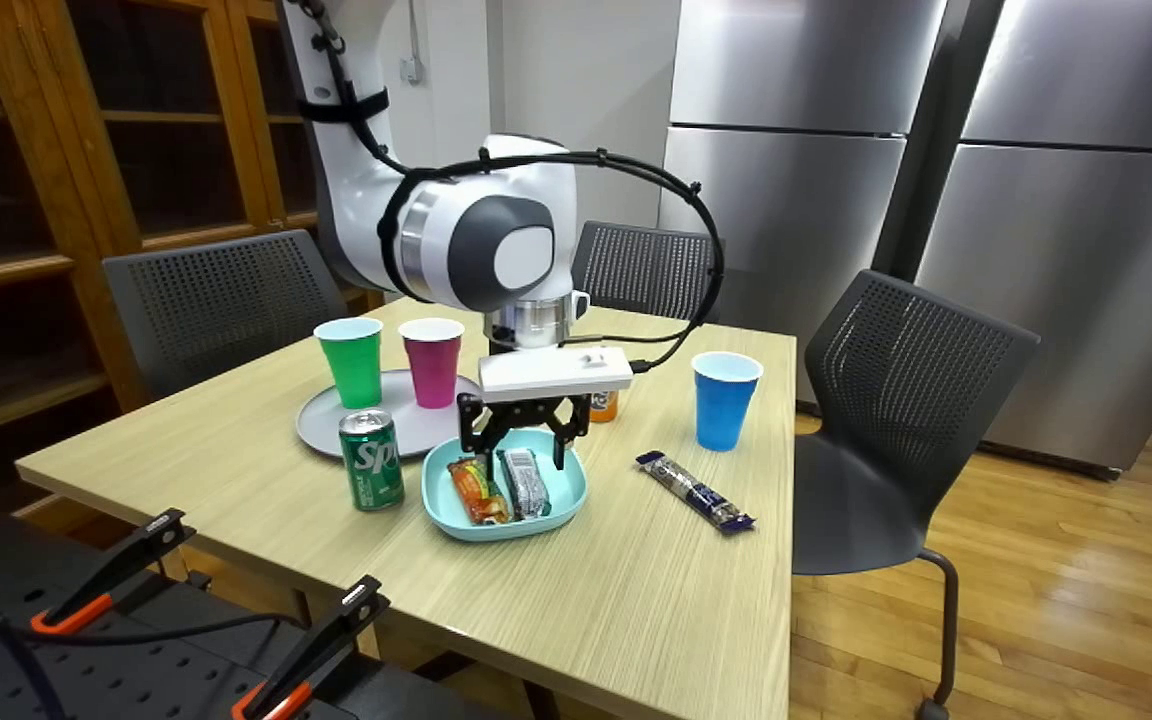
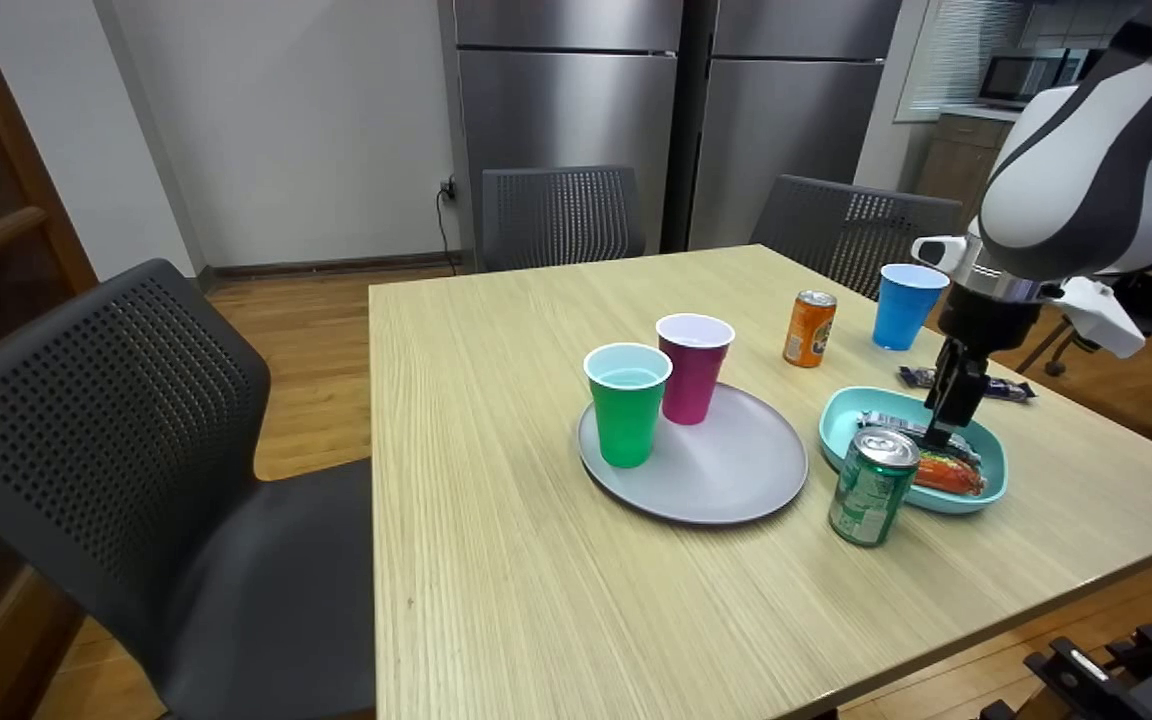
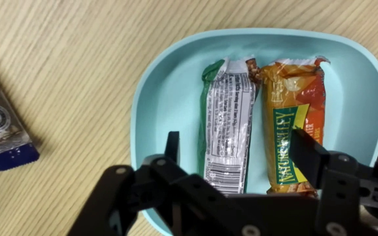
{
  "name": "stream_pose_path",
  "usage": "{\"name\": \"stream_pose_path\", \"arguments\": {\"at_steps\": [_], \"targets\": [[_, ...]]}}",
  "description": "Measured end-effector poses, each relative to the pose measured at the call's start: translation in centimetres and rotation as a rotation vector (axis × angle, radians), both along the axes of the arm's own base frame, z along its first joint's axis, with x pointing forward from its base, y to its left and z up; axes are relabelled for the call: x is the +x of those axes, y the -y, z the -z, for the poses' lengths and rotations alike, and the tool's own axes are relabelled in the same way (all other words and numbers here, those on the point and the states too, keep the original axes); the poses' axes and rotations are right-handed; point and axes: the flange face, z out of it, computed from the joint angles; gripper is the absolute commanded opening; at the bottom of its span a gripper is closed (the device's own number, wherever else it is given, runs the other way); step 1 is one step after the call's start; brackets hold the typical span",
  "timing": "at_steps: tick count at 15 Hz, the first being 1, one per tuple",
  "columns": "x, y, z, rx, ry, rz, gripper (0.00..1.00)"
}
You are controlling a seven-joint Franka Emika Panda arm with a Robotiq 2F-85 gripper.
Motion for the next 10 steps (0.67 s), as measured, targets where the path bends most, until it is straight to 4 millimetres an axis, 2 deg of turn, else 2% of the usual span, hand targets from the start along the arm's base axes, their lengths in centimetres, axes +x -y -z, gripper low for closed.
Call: {"name": "stream_pose_path", "arguments": {"at_steps": [6, 10], "targets": [[1.2, -0.2, -1.7, 0.005, 0.033, 0.099, 1.0], [2.8, 1.8, -3.1, -0.006, 0.054, 0.222, 1.0]]}}
